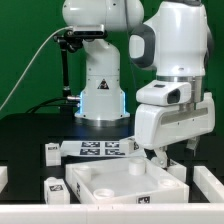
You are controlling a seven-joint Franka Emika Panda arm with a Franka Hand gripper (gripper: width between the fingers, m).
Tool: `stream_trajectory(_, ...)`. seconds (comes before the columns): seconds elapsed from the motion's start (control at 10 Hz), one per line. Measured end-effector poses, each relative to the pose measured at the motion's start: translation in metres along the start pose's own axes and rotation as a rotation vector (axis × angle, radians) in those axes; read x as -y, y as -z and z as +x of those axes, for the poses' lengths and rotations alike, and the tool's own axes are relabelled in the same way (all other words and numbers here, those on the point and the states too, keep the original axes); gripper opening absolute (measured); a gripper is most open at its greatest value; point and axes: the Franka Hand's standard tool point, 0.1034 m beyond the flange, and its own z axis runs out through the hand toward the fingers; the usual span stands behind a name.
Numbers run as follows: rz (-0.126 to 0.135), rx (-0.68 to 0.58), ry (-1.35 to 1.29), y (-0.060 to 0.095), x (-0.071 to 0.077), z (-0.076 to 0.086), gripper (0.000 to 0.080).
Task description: Assemble one leg
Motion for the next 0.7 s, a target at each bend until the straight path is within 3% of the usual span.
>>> stream_trajectory(0.6,0.008,0.000,0.005,-0.012,0.004,-0.003,0.0650)
stream_trajectory(0.7,0.008,0.000,0.005,-0.012,0.004,-0.003,0.0544)
